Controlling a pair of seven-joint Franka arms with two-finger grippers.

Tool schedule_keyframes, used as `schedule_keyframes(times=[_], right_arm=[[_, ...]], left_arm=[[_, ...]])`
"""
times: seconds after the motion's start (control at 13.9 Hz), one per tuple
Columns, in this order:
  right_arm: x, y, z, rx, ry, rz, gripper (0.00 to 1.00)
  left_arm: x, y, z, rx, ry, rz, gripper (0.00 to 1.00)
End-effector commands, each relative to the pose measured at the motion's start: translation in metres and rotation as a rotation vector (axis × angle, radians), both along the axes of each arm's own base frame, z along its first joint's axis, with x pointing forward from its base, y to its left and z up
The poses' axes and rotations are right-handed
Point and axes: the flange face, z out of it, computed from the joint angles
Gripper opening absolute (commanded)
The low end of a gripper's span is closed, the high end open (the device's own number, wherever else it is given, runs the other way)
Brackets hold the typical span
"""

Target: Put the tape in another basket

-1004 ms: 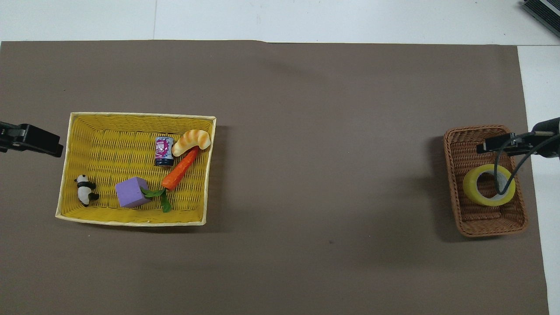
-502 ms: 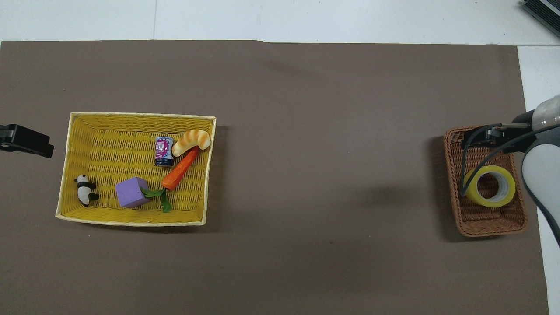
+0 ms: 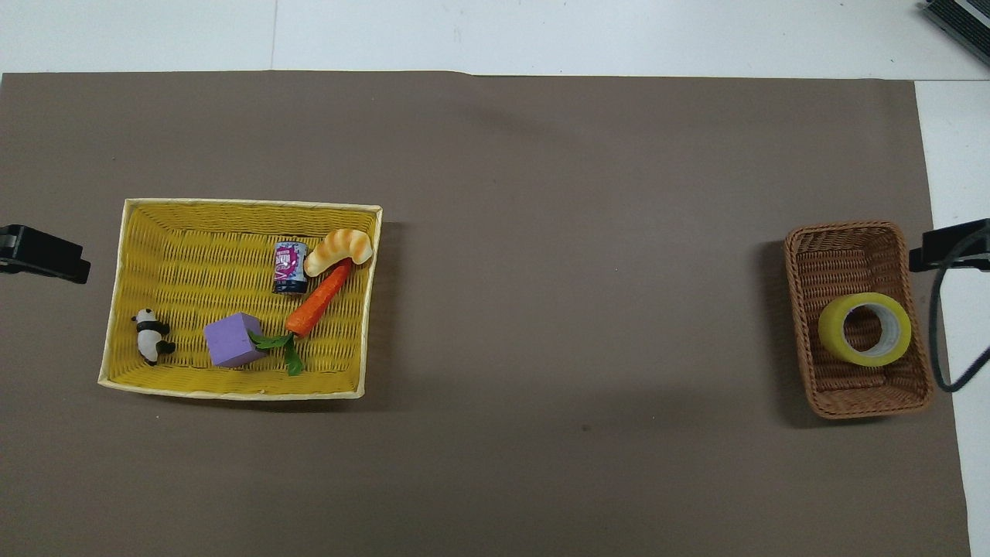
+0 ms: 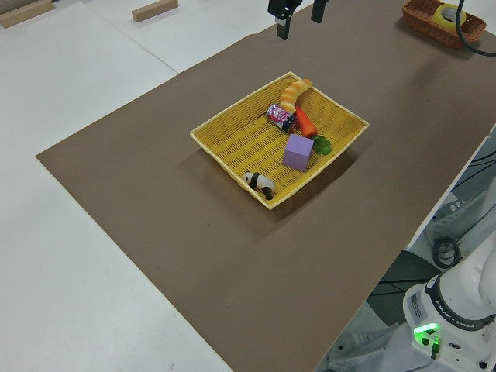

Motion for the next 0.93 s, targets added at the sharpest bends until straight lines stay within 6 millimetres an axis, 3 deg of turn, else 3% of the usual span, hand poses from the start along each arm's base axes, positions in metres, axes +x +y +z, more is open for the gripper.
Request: schedule_keyframes(times=[0.0,0.07,0.22,0.43,0.72,0.86], right_arm=[[-0.003,0.003,0.016,-0.016,0.018,0.002,1.00],[-0.010,0.004,0.024,-0.013,-0.003,0.002,1.00],[-0.027,-0.002,0.014,-0.004,0.013,0.016,1.00],[-0.028,-0.004,0.010,-0.011,0.012,0.033,1.00],[-0.034,-0.031,0.003,-0.008,0.027,0.034,1.00],[-0.030,-0.032,0.007,-0.037,0.018,0.081,1.00]], left_arm=[[-0.009,0.000,0.003,-0.019,-0.008,-0.011,1.00],[-0.008,-0.001,0.002,-0.020,-0.011,-0.012,1.00],[-0.007,-0.001,0.003,-0.021,-0.024,-0.012,1.00],[-0.008,0.001,0.003,-0.020,-0.019,-0.001,1.00],[-0.008,0.005,0.003,-0.019,-0.018,0.007,1.00],[-0.008,0.005,0.003,-0.019,-0.018,0.007,1.00]])
